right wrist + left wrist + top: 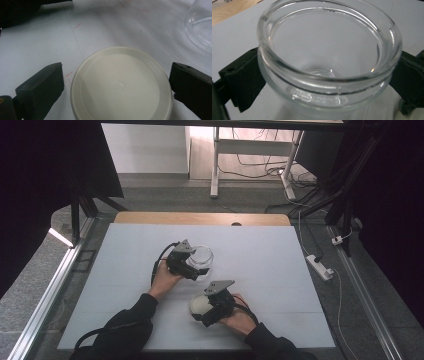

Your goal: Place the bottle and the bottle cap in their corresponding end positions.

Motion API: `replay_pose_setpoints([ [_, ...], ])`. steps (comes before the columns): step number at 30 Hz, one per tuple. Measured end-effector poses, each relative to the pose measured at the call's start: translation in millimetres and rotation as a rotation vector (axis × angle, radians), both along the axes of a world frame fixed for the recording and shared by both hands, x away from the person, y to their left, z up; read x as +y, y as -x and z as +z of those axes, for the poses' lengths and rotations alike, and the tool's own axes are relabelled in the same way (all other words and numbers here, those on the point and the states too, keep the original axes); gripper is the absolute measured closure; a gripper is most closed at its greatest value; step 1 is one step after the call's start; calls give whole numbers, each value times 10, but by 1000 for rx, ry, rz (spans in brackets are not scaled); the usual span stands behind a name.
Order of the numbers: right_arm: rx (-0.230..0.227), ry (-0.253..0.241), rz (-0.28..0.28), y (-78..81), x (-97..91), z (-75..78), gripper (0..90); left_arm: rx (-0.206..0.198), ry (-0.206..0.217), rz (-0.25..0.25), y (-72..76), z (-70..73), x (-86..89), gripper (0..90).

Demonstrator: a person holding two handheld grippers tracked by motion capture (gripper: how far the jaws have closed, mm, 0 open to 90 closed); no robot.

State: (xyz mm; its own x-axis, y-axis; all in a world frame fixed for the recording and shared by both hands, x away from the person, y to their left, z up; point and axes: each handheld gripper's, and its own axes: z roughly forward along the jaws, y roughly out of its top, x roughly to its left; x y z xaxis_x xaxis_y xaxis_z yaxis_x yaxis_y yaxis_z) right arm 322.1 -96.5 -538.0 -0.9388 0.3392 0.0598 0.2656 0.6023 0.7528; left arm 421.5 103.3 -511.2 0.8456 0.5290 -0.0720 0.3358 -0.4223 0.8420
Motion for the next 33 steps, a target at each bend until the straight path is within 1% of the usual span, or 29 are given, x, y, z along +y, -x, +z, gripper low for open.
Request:
replay_pose_setpoints([
  [2, 1, -3, 0, 8, -1, 10, 5, 0, -6, 0, 12, 21, 24, 0],
  [7, -9, -21, -2, 18, -16, 51, 5, 1, -4, -2, 57, 47, 74, 0],
  [16, -8, -51, -22, 32, -71, 116, 5, 20, 2, 7, 130, 70, 130, 0],
  [21, -2, -62, -31, 44, -109, 144, 4, 19, -12, 13, 181, 93, 150, 0],
  [24, -7, -70, -34, 52, -135, 168, 4, 19, -18, 22, 212, 111, 168, 0],
  [33, -26, -88, -50, 84, -224, 249, 0, 26, -7, 26, 329, 186, 239, 0],
])
